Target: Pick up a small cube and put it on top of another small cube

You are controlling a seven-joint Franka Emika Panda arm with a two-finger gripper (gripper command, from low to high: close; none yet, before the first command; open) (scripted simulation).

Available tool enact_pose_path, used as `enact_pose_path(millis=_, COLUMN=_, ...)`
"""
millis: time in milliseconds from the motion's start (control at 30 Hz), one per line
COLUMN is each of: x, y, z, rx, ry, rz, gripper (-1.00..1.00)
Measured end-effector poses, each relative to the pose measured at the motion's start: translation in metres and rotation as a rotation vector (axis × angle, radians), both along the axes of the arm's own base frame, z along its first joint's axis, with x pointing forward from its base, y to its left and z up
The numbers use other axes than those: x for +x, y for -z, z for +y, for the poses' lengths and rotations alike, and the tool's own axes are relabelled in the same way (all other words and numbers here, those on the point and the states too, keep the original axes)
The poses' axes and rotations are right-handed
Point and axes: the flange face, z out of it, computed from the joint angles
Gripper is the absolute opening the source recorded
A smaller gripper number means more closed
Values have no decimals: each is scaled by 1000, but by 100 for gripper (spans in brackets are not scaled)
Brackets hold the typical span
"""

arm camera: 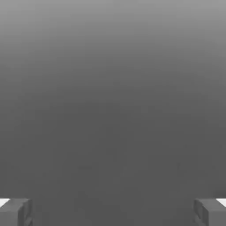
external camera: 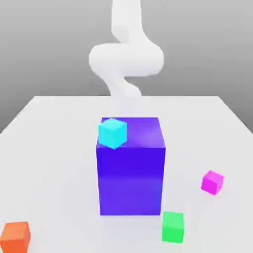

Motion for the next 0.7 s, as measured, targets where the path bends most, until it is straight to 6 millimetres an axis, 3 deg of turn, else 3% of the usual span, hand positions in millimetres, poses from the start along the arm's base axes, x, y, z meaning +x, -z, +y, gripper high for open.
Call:
enact_pose_path(millis=133, x=36, y=97, z=63, rx=-26, ry=-151, rz=144, gripper=0)
enact_pose_path(millis=300, x=36, y=215, z=138, rx=-81, ry=-325, rz=307, gripper=0)
enact_pose_path(millis=467, x=-5, y=330, z=199, rx=-164, ry=-493, rz=462, gripper=0)
enact_pose_path(millis=600, x=-65, y=414, z=233, rx=-256, ry=-640, rz=577, gripper=0)
enact_pose_path(millis=700, x=-102, y=465, z=237, rx=-315, ry=-708, rz=647, gripper=0)
